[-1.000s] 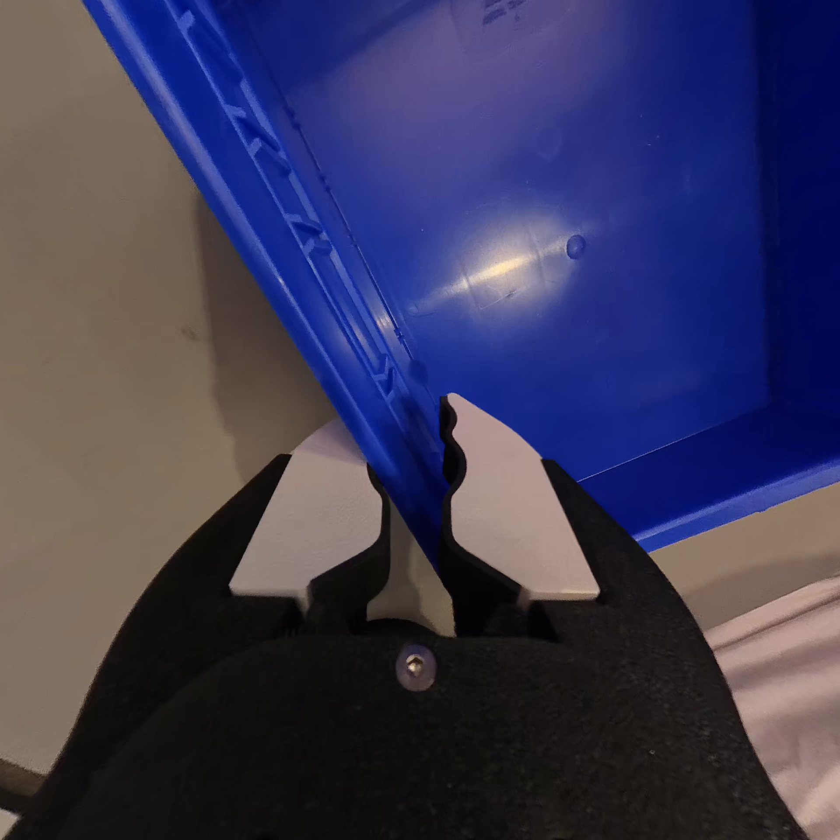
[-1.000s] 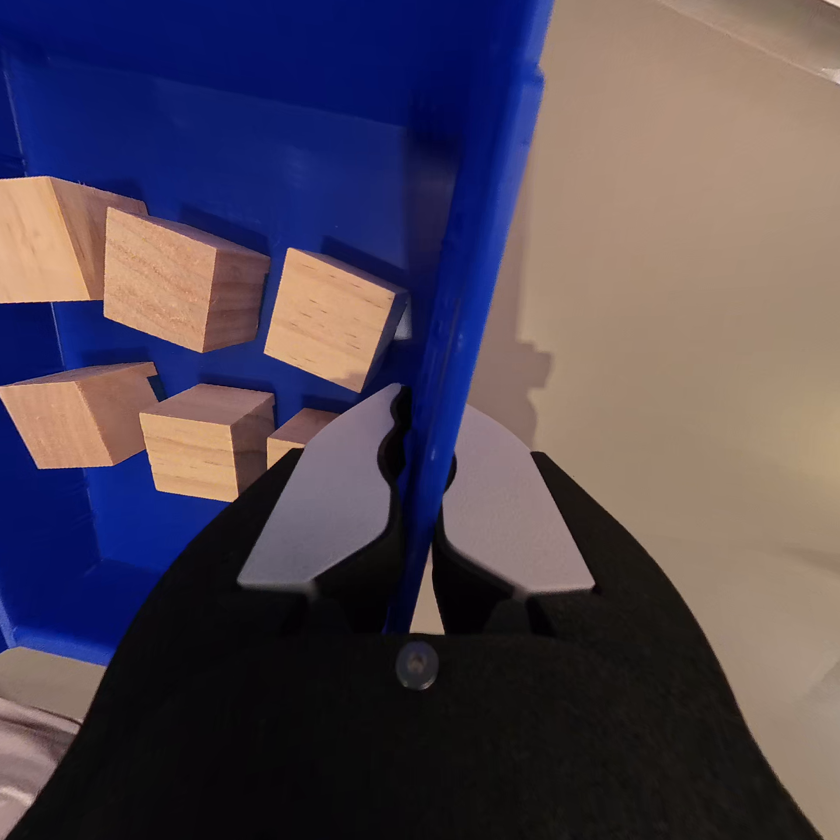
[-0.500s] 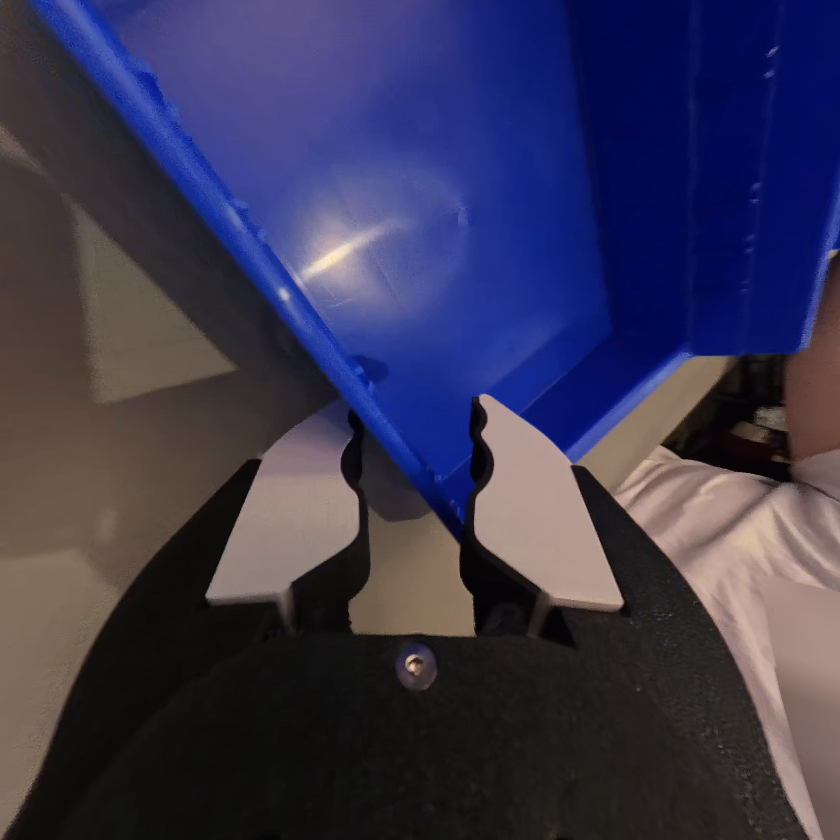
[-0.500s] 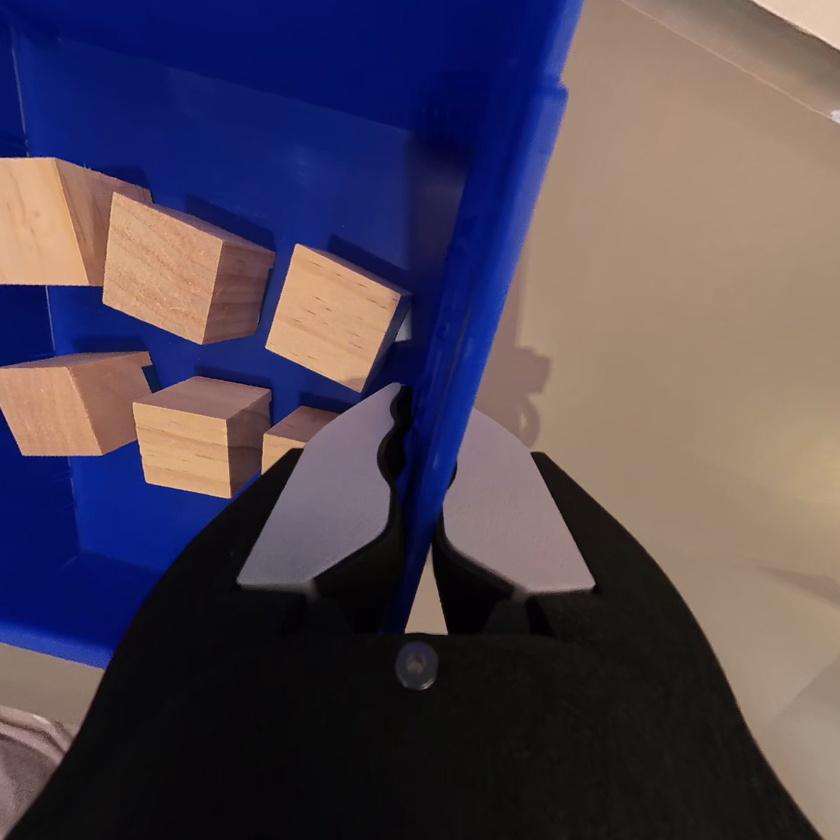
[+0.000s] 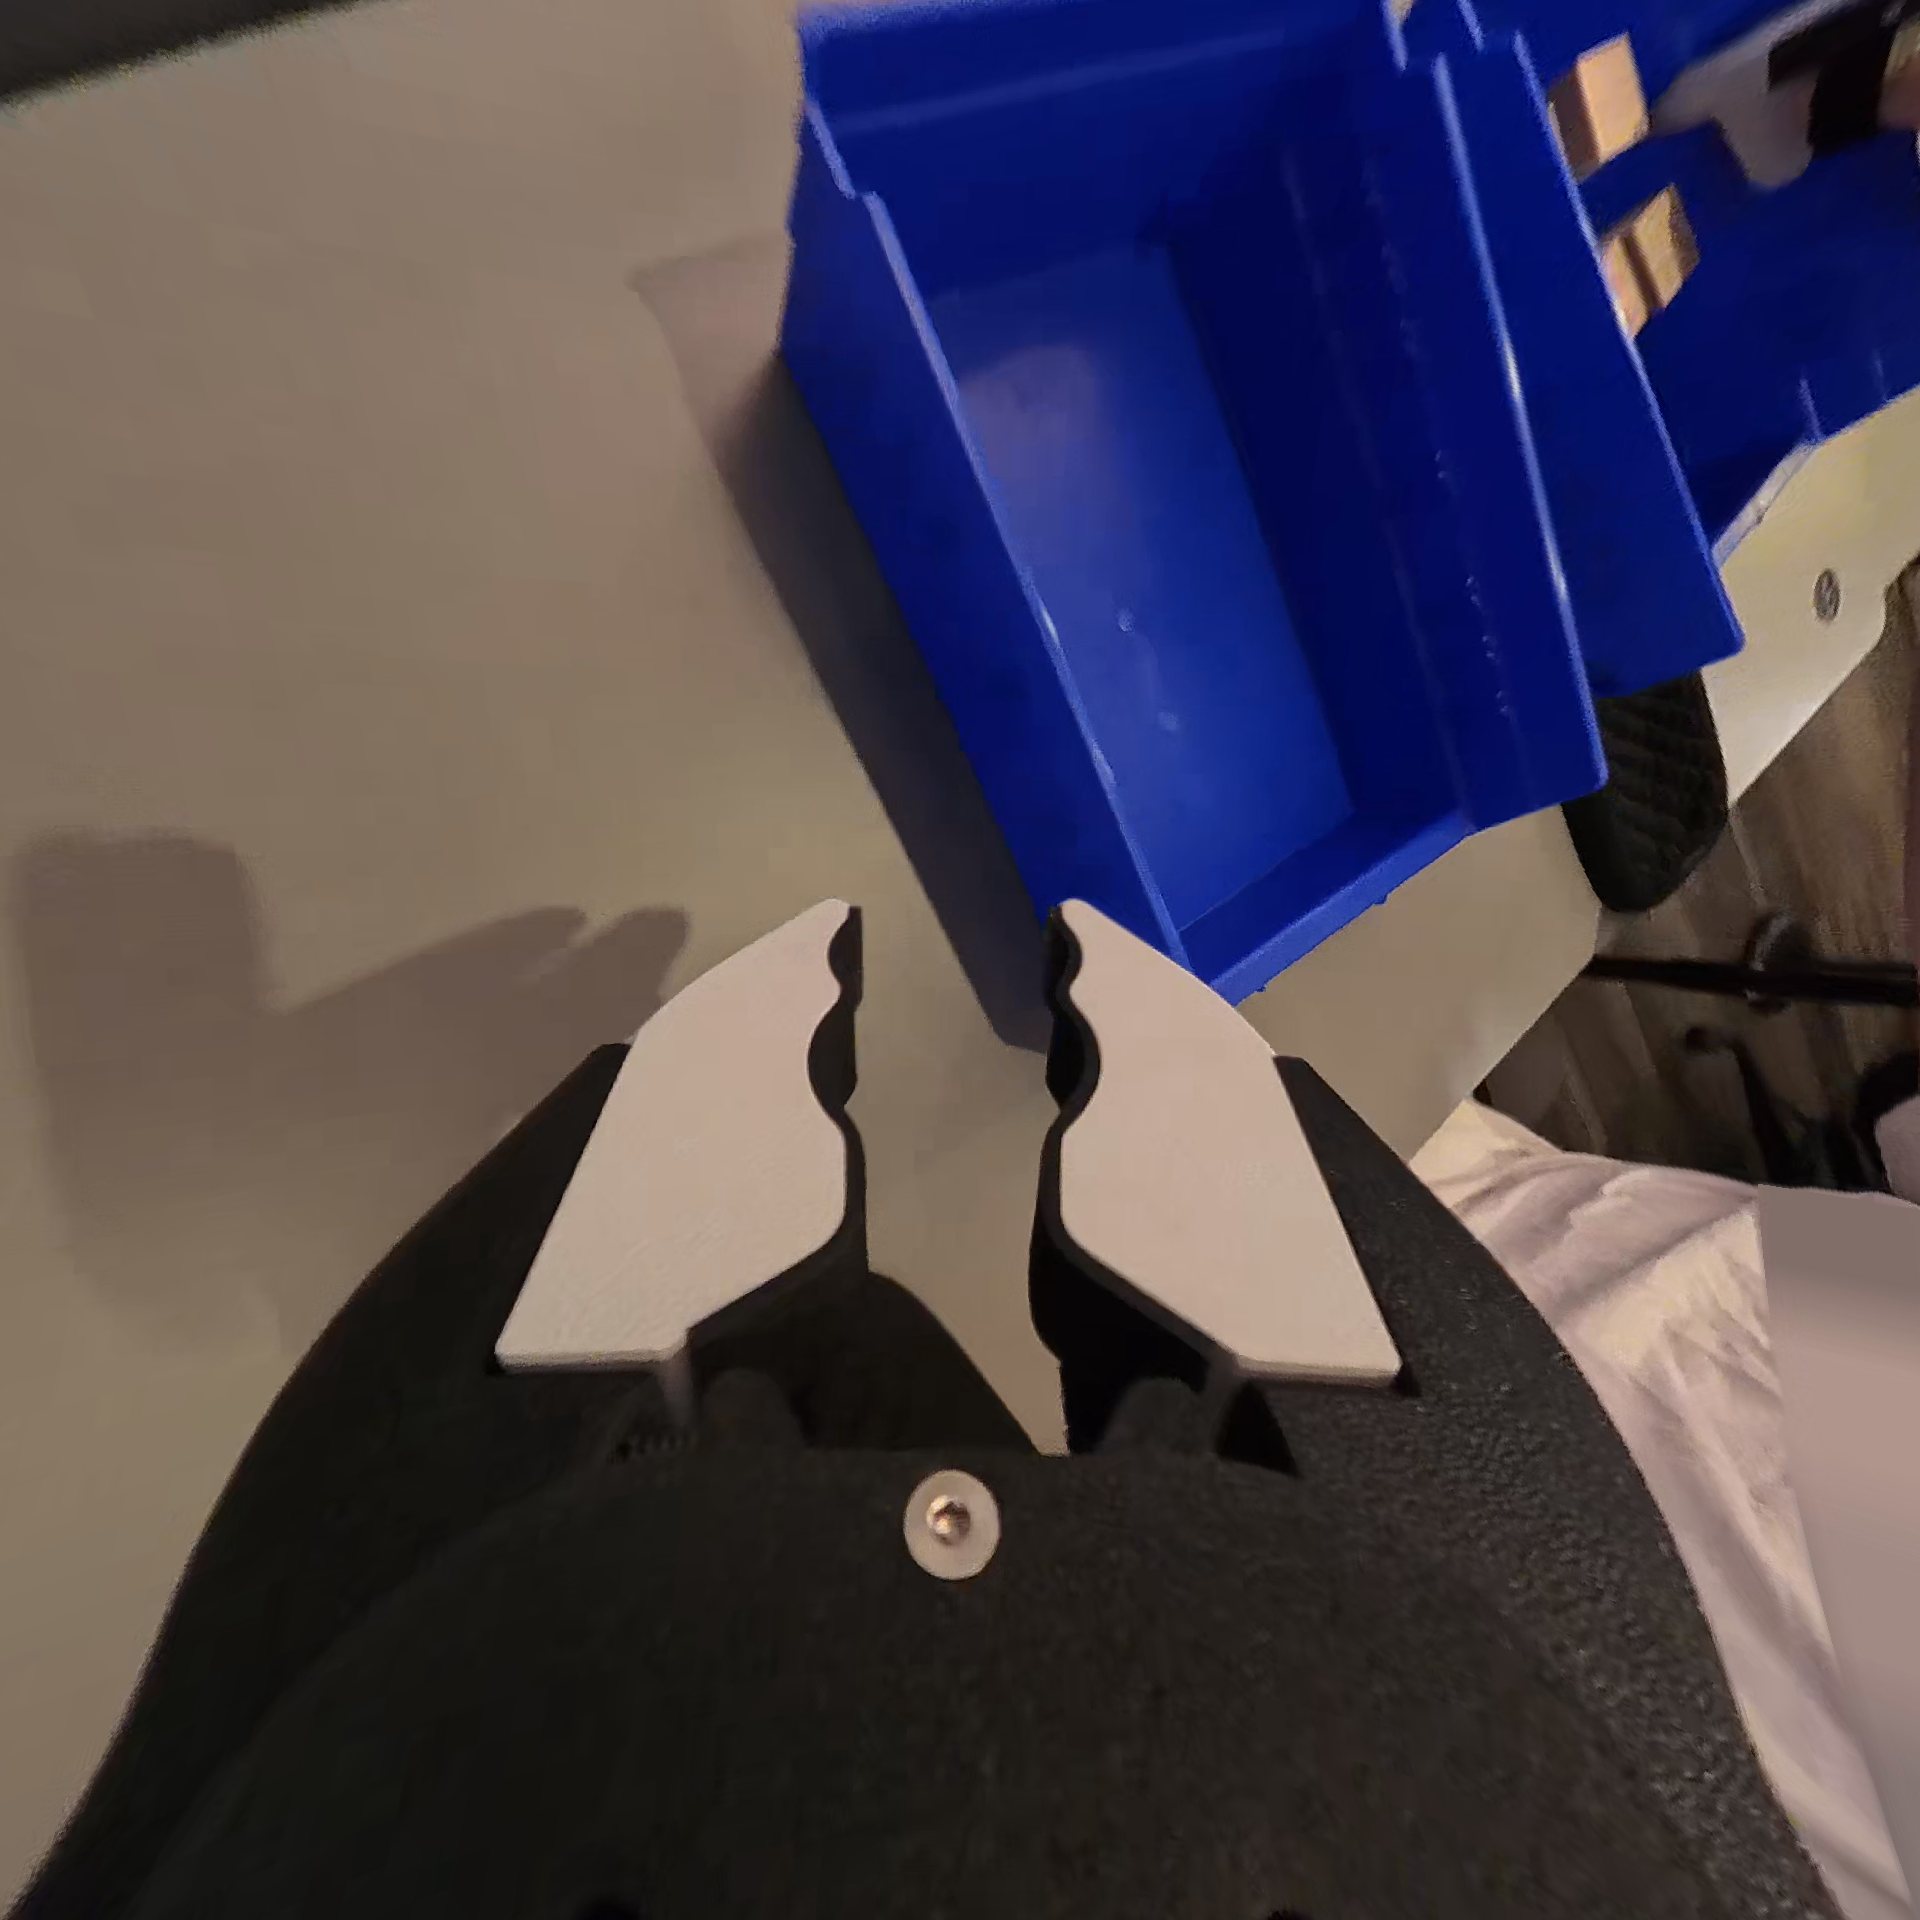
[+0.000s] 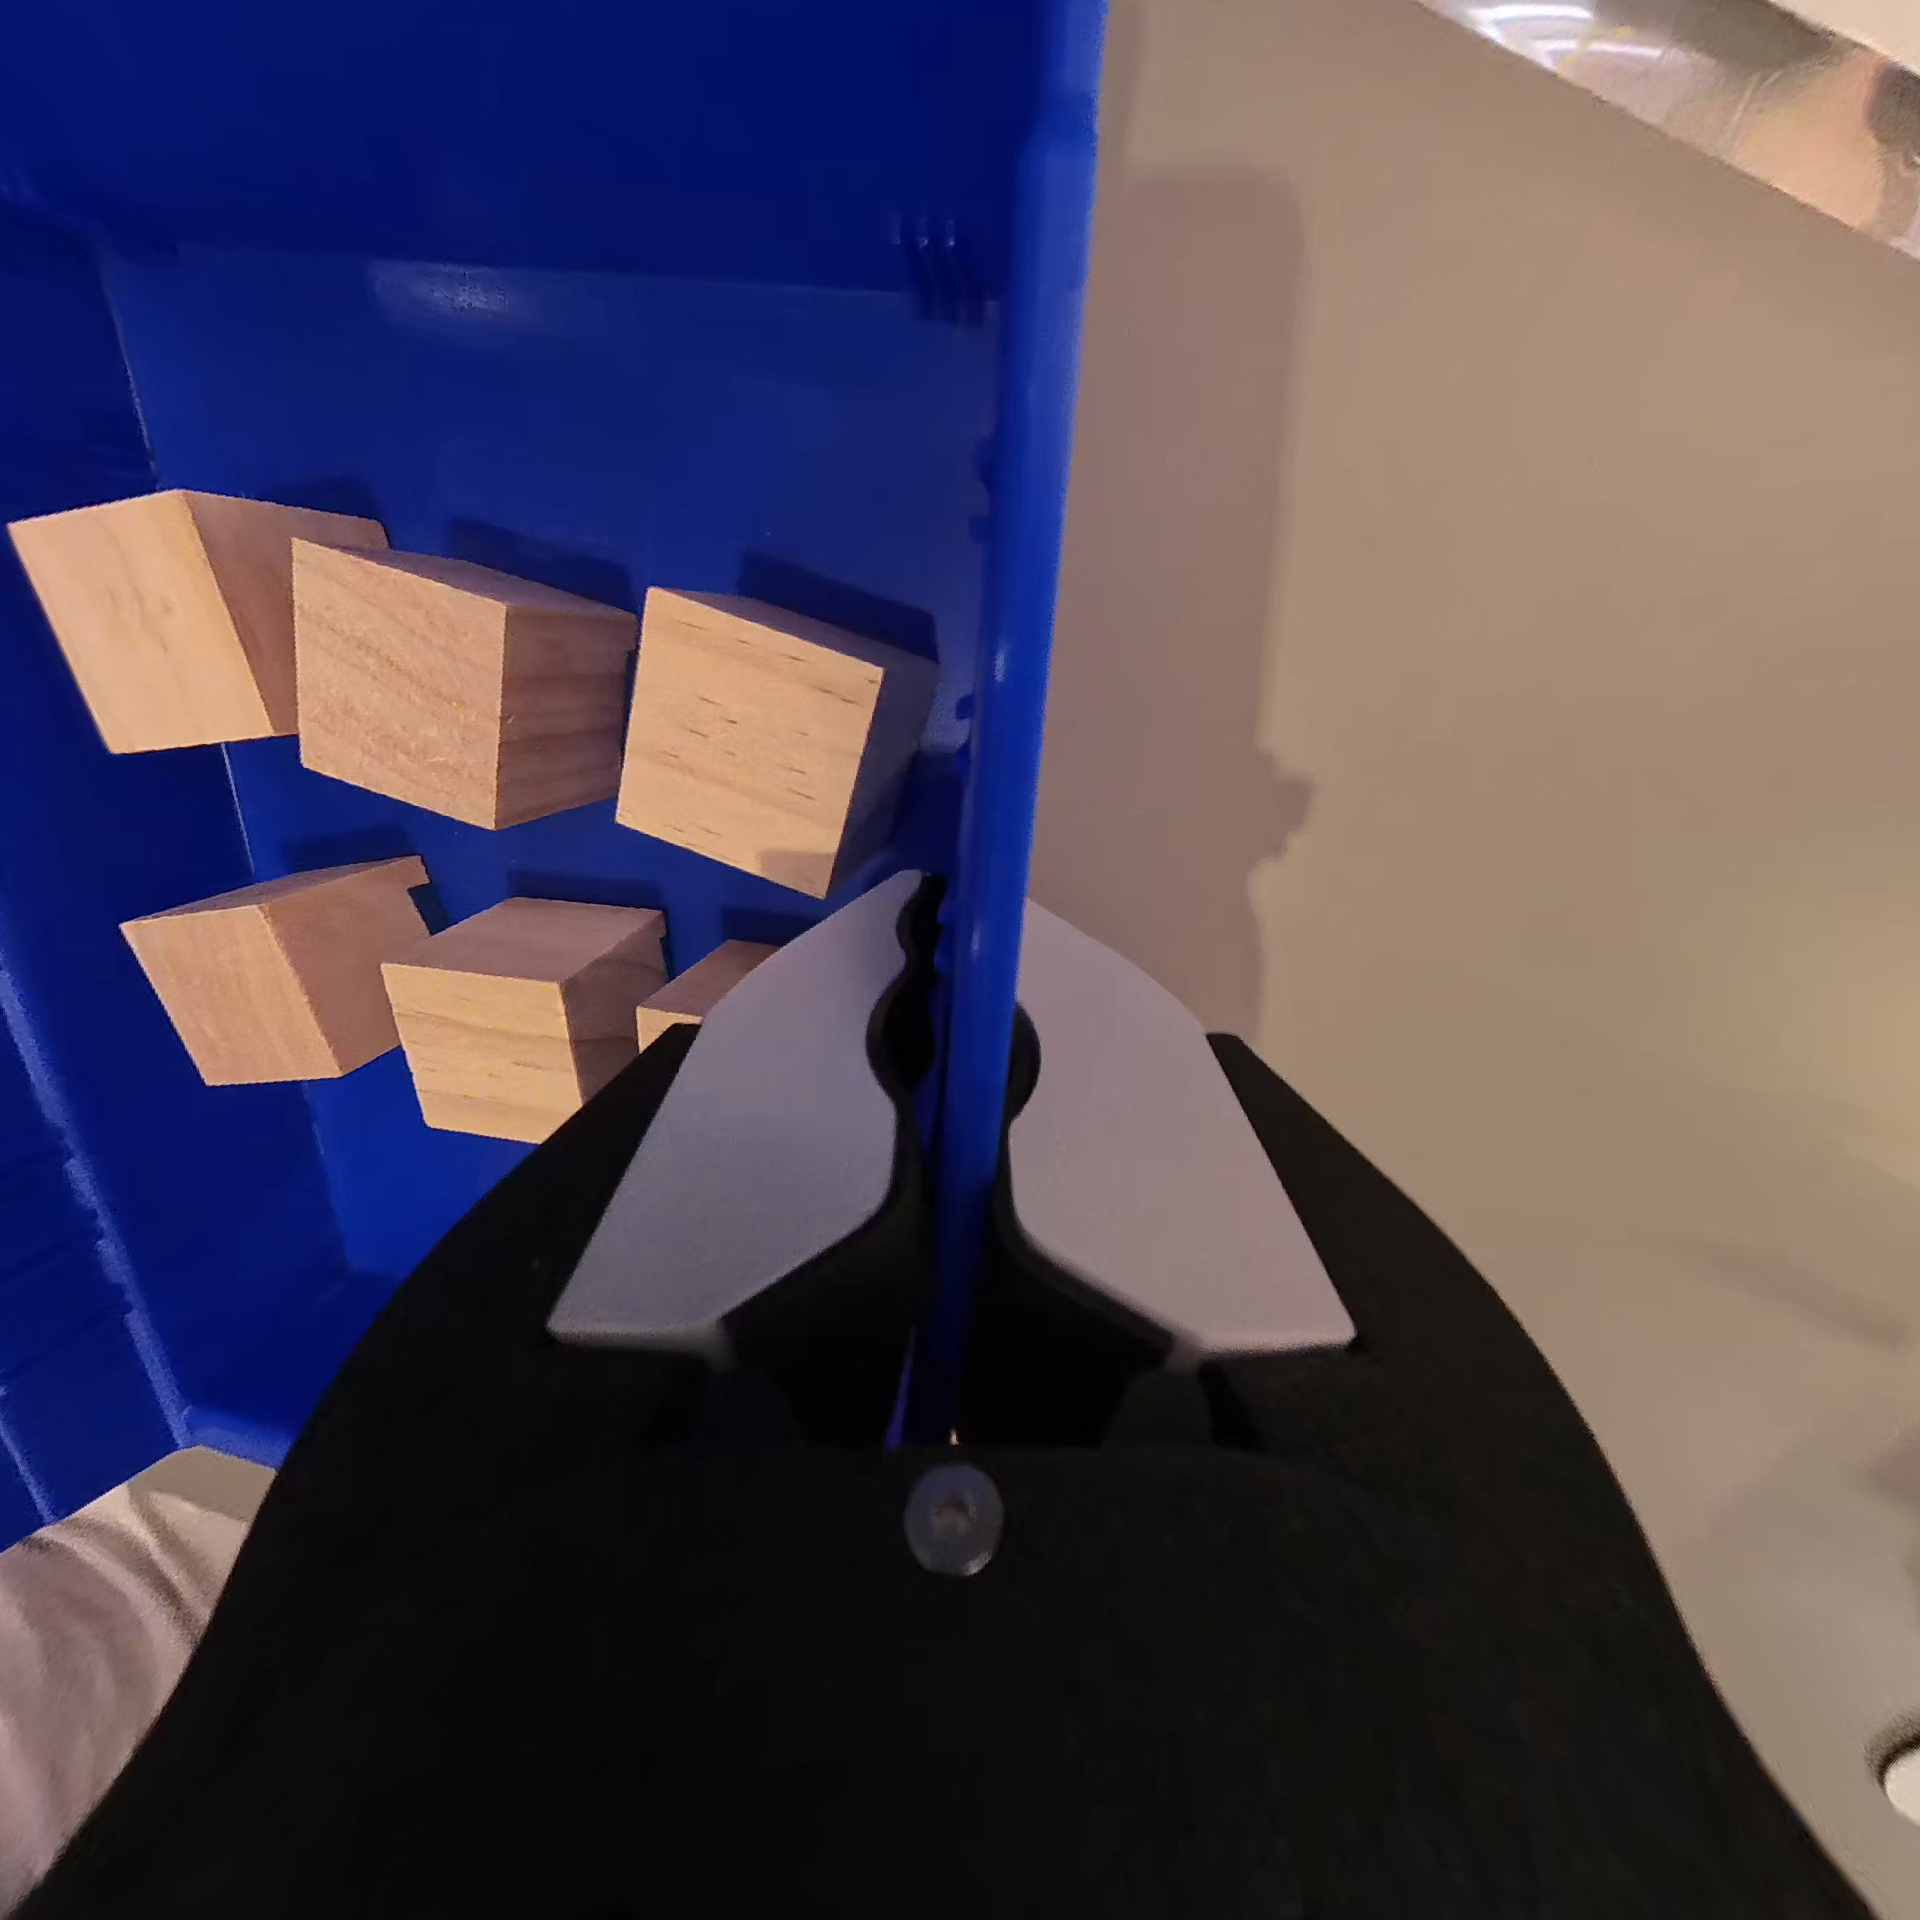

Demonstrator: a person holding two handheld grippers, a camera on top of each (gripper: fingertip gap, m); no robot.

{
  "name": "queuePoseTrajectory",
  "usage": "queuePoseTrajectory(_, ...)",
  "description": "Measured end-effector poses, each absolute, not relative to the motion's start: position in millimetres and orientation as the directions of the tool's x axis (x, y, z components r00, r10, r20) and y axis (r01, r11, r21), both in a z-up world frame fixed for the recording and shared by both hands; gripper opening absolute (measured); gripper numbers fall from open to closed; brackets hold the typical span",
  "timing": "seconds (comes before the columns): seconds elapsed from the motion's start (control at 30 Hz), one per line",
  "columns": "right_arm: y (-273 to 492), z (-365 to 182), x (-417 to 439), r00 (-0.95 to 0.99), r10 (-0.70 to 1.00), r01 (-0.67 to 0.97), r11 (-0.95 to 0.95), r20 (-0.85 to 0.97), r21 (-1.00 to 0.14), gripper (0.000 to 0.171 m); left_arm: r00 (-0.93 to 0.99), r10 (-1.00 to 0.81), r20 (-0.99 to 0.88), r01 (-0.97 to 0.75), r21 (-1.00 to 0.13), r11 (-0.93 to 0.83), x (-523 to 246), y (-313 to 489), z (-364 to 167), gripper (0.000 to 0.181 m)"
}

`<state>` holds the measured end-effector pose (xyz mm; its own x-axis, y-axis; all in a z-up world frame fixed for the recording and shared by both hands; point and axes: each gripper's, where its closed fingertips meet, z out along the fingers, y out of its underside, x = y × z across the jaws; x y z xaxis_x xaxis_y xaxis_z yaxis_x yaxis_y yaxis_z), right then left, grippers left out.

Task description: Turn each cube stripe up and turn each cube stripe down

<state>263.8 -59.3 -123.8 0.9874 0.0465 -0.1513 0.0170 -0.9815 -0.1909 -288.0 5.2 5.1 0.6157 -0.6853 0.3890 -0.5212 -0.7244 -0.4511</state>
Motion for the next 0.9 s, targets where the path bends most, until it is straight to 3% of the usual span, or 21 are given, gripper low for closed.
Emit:
queuePoseTrajectory(0.2,-70.3,-80.4,276.9,0.983,0.024,-0.009,-0.983,-0.18,-0.182,0.006,0.684,-0.619,0.386,-0.356,-0.565,-0.745,-346.9,12.3,42.4,0.032)
queuePoseTrajectory(0.43,-44.6,37.6,241.1,0.996,0.083,0.071,-0.97,-0.043,-0.232,0.005,0.73,-0.53,0.431,-0.149,-0.657,-0.739,-401.2,18.6,71.4,0.029)
queuePoseTrajectory(0.67,24.8,112.0,66.6,0.953,0.304,0.292,-0.916,-0.002,-0.275,0.006,0.753,-0.479,0.451,-0.076,-0.664,-0.744,-432.3,14.4,74.0,0.028)
queuePoseTrajectory(0.9,78.3,86.5,-154.8,0.827,0.54,0.484,-0.826,-0.16,-0.288,0.006,0.799,-0.389,0.458,0.035,-0.682,-0.73,-479.6,-1.5,79.2,0.028)
